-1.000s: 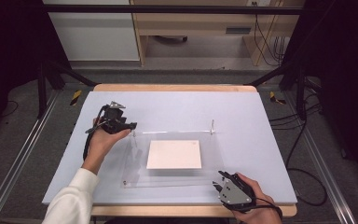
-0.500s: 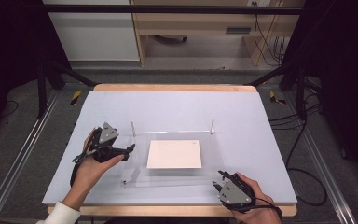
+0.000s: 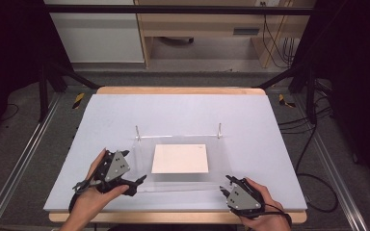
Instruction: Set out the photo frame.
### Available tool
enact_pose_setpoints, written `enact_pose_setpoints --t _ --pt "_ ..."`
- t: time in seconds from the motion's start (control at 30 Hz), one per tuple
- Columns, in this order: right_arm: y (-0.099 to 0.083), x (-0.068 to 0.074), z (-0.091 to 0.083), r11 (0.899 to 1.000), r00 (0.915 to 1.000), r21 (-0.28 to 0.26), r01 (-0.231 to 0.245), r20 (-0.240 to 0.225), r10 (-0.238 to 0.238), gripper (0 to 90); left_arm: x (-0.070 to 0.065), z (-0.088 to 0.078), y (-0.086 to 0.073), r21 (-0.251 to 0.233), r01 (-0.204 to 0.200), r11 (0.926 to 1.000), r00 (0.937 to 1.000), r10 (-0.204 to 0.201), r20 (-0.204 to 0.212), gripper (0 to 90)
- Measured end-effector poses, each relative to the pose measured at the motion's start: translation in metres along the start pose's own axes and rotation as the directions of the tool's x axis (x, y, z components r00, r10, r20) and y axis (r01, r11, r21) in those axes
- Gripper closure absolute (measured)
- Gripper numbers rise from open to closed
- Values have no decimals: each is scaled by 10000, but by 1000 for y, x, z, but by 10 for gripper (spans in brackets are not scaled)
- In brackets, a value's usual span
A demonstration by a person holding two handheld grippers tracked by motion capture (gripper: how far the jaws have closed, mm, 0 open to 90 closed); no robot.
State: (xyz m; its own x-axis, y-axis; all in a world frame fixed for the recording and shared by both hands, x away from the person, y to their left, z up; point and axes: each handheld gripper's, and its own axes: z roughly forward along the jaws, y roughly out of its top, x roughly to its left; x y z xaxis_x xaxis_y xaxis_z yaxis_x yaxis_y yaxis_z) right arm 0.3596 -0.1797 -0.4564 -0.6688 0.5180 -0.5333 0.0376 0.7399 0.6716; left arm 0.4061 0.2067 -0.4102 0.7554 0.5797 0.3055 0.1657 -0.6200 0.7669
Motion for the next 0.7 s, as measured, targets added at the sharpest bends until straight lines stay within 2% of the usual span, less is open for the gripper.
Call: enact_pose_setpoints --t 0.07,0.23,0.37,0.47,0.53,0.57,0.63,0.7 --pt "0 0 0 10000 10000 -3 -15 10 15 564 -9 -1 -1 143 -467 9988 9989 467 22 59" --pt "0 0 0 10000 10000 15 -7 -8 7 564 -26 -2 -5 218 -1461 9890 9892 1457 154 60" --pt "0 -1 0 10000 10000 -18 -67 1 67 563 -34 -1 -7 396 -1895 9811 9817 1885 282 78" --pt "0 -1 0 10000 10000 -11 -88 -19 88 562 -40 0 -9 671 -2413 9681 9704 2401 264 93" --pt "0 -1 0 9999 9999 1 -104 -20 104 561 -43 0 -10 661 -2581 9638 9660 2566 309 107" --pt "0 -1 0 9999 9999 -11 -106 -25 106 562 -44 0 -10 658 -2609 9631 9653 2596 275 126" --pt "0 -1 -1 9999 9999 -40 -147 -14 147 561 -47 1 -9 669 -2848 9562 9586 2837 257 162" --pt "1 -2 -1 9998 9998 -47 -217 7 217 561 -48 2 -9 649 -2962 9529 9550 2944 368 220"
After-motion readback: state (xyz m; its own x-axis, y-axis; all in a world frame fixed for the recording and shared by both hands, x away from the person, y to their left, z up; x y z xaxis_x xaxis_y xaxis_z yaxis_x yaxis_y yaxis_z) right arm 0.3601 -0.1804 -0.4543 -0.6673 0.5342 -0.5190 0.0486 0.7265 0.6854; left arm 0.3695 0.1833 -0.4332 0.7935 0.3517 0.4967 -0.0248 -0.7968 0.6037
